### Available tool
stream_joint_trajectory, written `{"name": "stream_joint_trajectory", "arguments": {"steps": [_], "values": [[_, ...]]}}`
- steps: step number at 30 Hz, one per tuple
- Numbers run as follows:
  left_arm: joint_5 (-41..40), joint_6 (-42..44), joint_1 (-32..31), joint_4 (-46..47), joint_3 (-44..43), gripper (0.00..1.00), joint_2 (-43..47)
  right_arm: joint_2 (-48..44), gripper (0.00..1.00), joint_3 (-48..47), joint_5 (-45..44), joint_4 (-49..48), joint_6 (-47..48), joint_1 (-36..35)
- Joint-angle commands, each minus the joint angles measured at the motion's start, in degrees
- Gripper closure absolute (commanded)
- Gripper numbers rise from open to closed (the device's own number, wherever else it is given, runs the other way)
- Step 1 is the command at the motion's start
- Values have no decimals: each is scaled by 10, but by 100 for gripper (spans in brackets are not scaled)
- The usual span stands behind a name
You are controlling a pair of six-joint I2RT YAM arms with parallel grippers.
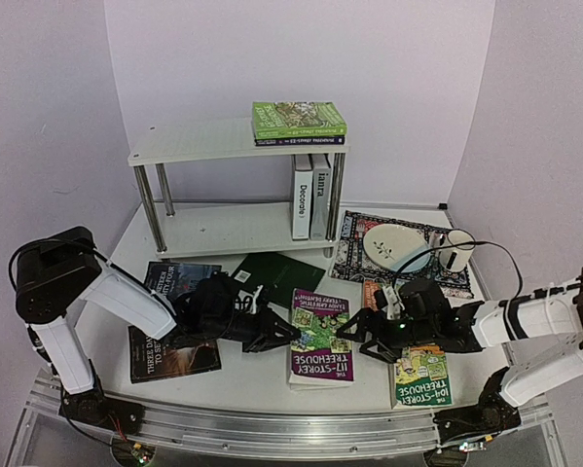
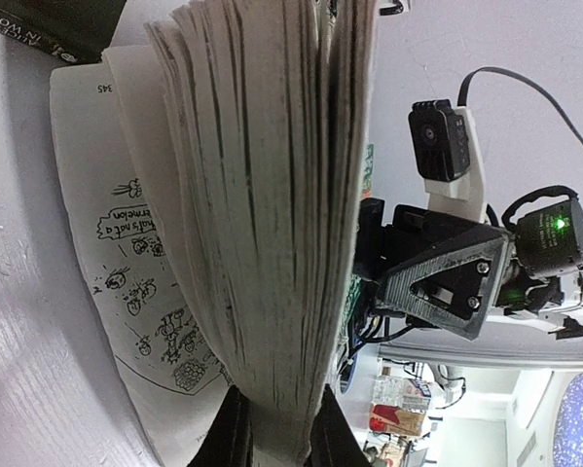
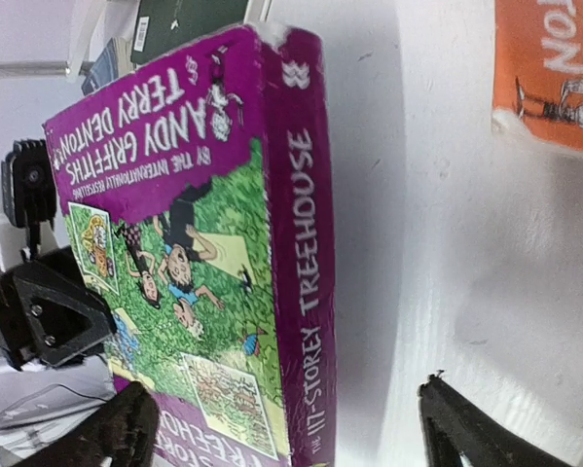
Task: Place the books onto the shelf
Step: Pick up the book at the center of the board, then adjust the book.
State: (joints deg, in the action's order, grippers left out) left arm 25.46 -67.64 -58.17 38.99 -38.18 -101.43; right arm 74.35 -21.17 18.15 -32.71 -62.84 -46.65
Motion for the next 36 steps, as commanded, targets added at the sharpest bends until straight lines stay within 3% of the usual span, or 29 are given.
{"name": "stream_joint_trajectory", "arguments": {"steps": [1, 5, 8, 13, 15, 23, 29, 36], "values": [[37, -41, 4, 164, 12, 100, 25, -1, 19, 5, 38, -49, -25, -2], [43, -64, 10, 218, 27, 100, 27, -22, 39, -1, 45, -57, -33, -2], [57, -73, 11, 230, 24, 100, 27, -33, 40, -14, 60, -56, -33, -2], [77, -79, 28, 238, 34, 100, 53, -96, 14, -63, 32, 69, 59, -2], [86, -81, 41, 238, 43, 100, 68, -129, 8, -89, 15, 131, 111, -2], [203, -95, 93, 238, 37, 100, 96, -248, 2, -184, -33, 305, 402, -2], [256, -108, 109, 238, 23, 100, 112, -380, 2, -157, -129, 287, 623, -2], [292, -136, 121, 237, -8, 100, 121, -448, 2, -104, -1, 219, 970, -2]]}}
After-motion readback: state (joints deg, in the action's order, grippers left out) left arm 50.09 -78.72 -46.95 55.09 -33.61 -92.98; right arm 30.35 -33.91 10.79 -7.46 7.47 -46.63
